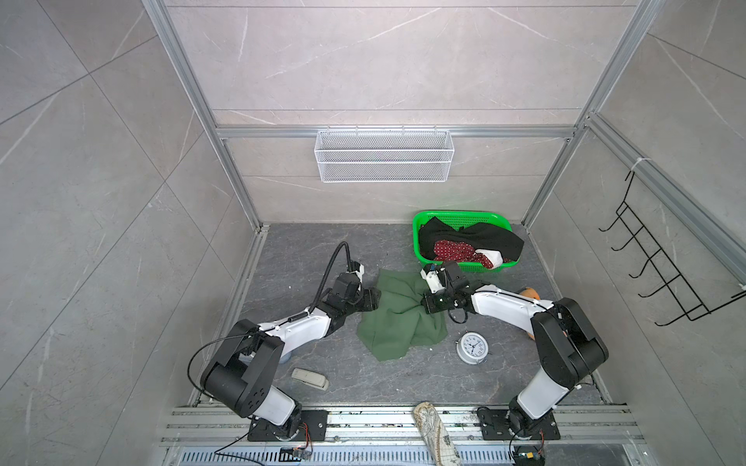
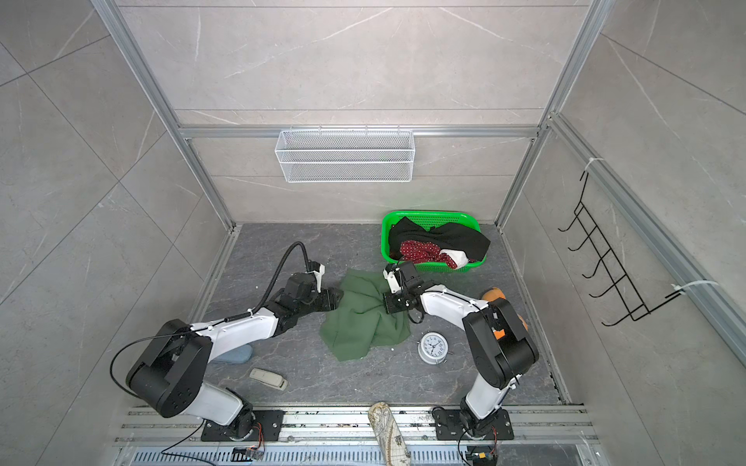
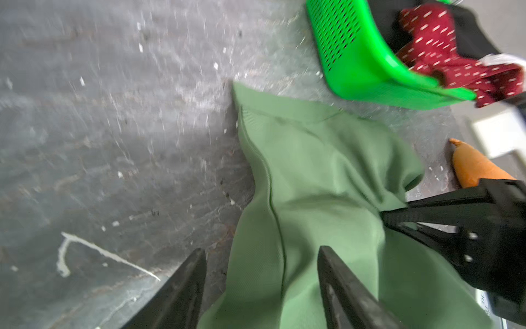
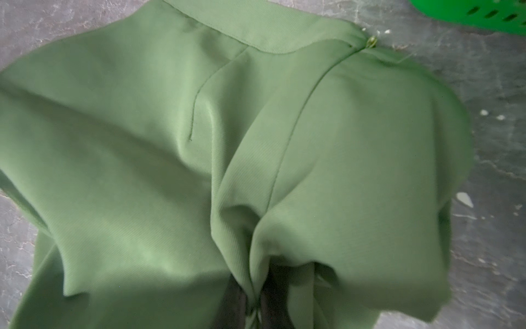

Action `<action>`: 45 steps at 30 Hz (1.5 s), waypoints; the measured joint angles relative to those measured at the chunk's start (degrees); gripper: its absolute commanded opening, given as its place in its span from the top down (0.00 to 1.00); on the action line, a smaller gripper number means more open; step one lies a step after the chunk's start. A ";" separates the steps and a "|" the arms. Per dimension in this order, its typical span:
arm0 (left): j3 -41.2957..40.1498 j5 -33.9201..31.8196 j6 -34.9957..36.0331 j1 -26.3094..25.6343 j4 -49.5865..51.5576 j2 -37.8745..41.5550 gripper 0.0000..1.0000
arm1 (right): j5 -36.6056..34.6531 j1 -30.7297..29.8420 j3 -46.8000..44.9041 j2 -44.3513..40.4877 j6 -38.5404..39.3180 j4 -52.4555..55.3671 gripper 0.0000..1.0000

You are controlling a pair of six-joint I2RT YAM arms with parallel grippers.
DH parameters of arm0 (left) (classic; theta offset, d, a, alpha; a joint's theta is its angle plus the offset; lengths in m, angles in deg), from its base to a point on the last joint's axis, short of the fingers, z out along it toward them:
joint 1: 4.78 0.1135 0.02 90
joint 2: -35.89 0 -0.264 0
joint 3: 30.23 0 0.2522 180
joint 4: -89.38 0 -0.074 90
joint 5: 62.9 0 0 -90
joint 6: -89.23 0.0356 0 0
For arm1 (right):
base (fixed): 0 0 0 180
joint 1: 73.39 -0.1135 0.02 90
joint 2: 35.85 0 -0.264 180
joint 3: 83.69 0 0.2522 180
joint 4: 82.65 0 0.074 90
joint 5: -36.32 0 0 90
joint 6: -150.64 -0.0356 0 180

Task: Fold and stack skirts
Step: Flatten out the skirt at the center of the table.

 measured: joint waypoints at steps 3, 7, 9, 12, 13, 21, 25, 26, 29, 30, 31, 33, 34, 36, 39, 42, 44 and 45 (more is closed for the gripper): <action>0.00 0.02 -0.70 -0.94 0.26 -1.44 0.49 | 0.33 0.00 0.02 0.00 -0.37 -0.57 0.92; 0.15 0.11 -1.38 -2.19 0.24 -2.54 0.96 | 0.92 0.00 0.02 0.00 -0.81 -1.31 0.93; 0.74 0.07 -1.49 -2.54 0.70 -3.52 1.00 | 1.16 0.00 0.04 -0.02 -1.22 -1.75 0.93; 3.56 -0.76 -1.16 -2.73 3.72 -5.07 1.00 | 1.49 0.00 0.04 -0.28 -1.84 -2.25 0.95; 4.96 -1.66 -0.92 -2.78 5.42 -5.25 1.00 | 1.62 0.00 0.11 -0.48 -1.95 -2.34 0.95; 23.93 -12.96 6.91 -2.56 20.44 -5.53 1.00 | 4.09 0.00 3.72 -0.90 -2.82 -4.00 0.94; 35.26 -19.26 15.98 -2.27 25.51 -6.82 1.00 | 7.08 -0.07 4.96 -2.19 -4.11 -7.98 0.91; 37.48 -20.57 19.15 -2.29 26.23 -6.95 1.00 | 8.00 -0.09 5.07 -2.71 -4.48 -9.27 0.90; 40.59 -23.17 27.91 -2.43 26.01 -6.86 1.00 | 10.34 -0.39 5.27 -4.57 -5.29 -12.26 0.86; 40.74 -23.26 30.56 -2.43 25.16 -6.69 1.00 | 10.95 -0.44 5.31 -5.07 -5.33 -12.83 0.85; 40.46 -23.06 33.79 -2.43 23.96 -6.27 1.00 | 11.52 -0.55 5.29 -5.57 -5.46 -13.20 0.82; 38.01 -21.40 39.30 -2.38 20.57 -4.35 1.00 | 12.24 -0.55 5.29 -6.27 -5.79 -13.38 0.76; 35.80 -19.93 41.92 -2.34 18.69 -2.67 1.00 | 12.28 -0.55 5.29 -6.56 -5.88 -13.25 0.74; 30.32 -16.44 46.60 -2.34 14.53 1.51 1.00 | 11.69 -0.55 5.29 -7.13 -5.97 -12.55 0.68; 20.85 -9.42 52.46 -2.54 9.90 9.01 1.00 | 9.27 -0.55 5.27 -8.87 -5.16 -10.25 0.60; 13.25 -3.08 55.60 -3.54 7.61 14.58 1.00 | 6.38 -0.52 5.27 -11.34 -3.91 -7.93 0.51; 9.42 0.20 56.26 -4.24 7.10 16.87 1.00 | 4.76 -0.52 5.31 -13.07 -2.84 -6.38 0.45; 7.52 1.60 56.33 -4.63 7.02 17.81 1.00 | 4.07 -0.52 5.44 -13.81 -2.29 -5.55 0.42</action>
